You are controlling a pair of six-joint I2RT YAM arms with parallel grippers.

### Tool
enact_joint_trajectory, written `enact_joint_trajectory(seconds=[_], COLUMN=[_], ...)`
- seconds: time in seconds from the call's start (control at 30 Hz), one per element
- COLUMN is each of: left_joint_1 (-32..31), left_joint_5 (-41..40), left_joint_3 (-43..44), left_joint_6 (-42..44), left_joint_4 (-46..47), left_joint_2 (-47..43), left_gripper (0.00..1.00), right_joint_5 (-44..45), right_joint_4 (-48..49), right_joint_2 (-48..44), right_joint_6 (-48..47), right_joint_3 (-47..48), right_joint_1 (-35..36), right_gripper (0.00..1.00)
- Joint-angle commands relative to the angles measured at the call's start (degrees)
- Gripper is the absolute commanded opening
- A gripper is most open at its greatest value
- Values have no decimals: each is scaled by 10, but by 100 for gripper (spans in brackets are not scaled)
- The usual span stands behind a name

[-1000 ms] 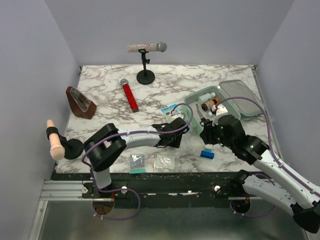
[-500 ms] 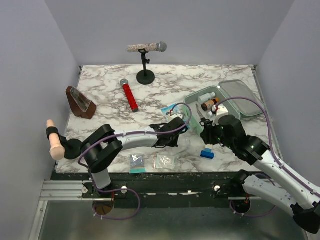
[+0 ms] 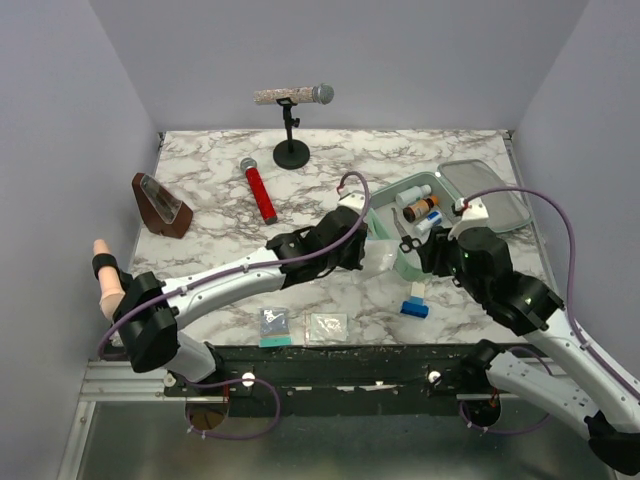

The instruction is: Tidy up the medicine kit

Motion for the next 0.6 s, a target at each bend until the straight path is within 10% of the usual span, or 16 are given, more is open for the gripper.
enact_joint_trajectory(seconds=[0.0, 0.27, 0.57], left_joint_1=[-2, 6, 50], left_joint_5=[9, 3, 253], left_joint_3=[88, 233, 213], left_joint_6=[103, 258, 395], left_joint_4=[4, 59, 246], left_joint_2=[47, 192, 266], left_gripper=[0, 0, 0], right_joint_5=[100, 121, 112], right_joint_4=[-43, -22, -13], right_joint_2=[-13, -109, -163], right_joint_6=[38, 59, 38], right_joint_3=[25, -20, -41], right_joint_1=[2, 2, 2], right_gripper=[55, 56, 56])
